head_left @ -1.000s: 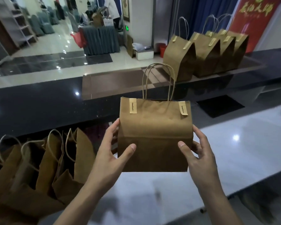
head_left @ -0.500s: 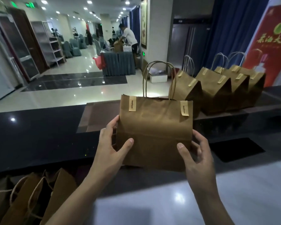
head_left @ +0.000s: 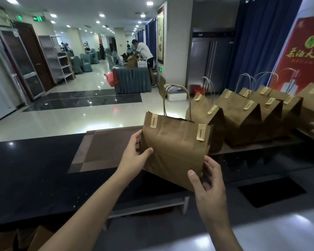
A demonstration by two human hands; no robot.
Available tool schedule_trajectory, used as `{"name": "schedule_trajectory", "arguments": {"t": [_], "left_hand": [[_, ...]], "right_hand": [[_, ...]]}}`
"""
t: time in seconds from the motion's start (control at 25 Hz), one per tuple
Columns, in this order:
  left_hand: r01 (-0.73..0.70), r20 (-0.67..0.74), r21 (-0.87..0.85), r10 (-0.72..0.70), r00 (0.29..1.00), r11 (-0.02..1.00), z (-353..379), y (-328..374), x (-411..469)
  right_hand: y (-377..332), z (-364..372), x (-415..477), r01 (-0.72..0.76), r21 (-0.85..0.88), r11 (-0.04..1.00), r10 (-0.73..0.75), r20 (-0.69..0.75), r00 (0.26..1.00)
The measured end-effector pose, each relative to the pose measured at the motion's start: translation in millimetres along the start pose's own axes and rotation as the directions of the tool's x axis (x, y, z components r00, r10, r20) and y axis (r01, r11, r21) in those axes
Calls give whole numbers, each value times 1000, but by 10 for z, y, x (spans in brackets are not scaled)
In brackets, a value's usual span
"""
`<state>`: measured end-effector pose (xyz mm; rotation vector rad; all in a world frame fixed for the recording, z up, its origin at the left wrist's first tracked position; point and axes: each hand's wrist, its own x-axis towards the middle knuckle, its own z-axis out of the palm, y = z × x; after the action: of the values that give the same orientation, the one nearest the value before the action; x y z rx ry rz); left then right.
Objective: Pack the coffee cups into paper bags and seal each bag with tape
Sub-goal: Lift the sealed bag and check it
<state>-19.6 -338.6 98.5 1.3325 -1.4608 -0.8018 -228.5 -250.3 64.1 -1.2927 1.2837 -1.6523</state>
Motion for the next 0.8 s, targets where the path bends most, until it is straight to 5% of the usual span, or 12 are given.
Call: {"name": "schedule_trajectory", "arguments": {"t": [0.8], "left_hand": [[87, 292, -104, -53, 955, 991, 644, -321, 641]], "right_hand": [[535, 853, 425, -49, -156, 987, 52, 18, 998]]}}
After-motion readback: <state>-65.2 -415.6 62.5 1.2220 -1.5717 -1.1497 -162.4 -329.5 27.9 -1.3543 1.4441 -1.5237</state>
